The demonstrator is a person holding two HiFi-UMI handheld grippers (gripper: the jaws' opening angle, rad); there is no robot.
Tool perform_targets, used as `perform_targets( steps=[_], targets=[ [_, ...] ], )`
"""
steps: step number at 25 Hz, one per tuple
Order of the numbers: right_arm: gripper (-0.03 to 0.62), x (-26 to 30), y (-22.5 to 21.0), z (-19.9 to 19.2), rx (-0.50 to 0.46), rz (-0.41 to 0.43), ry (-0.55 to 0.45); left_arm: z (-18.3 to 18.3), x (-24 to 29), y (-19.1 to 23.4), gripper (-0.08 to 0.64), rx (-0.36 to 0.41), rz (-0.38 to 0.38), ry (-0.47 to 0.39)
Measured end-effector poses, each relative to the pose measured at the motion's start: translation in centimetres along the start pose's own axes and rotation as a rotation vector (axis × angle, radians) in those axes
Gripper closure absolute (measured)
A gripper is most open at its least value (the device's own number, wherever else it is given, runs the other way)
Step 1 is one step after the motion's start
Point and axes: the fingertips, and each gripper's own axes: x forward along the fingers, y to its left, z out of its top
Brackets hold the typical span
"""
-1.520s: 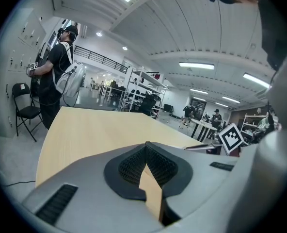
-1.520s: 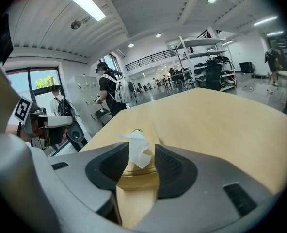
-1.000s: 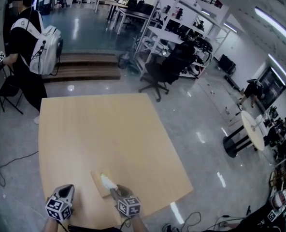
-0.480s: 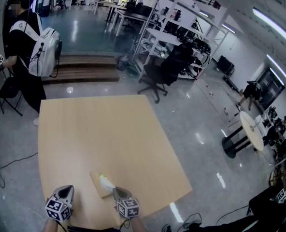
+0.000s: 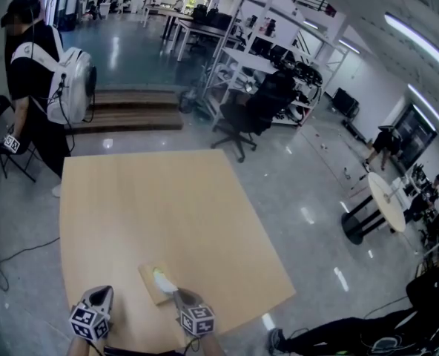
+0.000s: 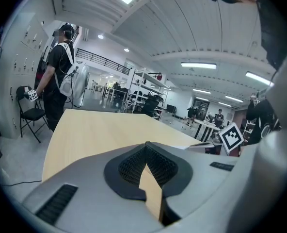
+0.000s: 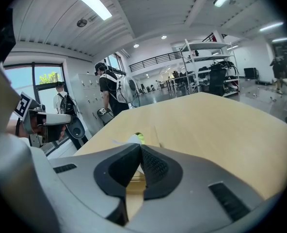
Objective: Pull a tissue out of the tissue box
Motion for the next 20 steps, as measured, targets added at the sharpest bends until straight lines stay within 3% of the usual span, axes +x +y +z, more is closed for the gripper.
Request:
perform_targets(
  steps=[20],
  targets=[
    [0.583,-0.4,0.5,3.9,-0.049,-0.005,-0.085,0.6,-0.4,0.0,0.552,-0.004,0.010,-0.045]
  ],
)
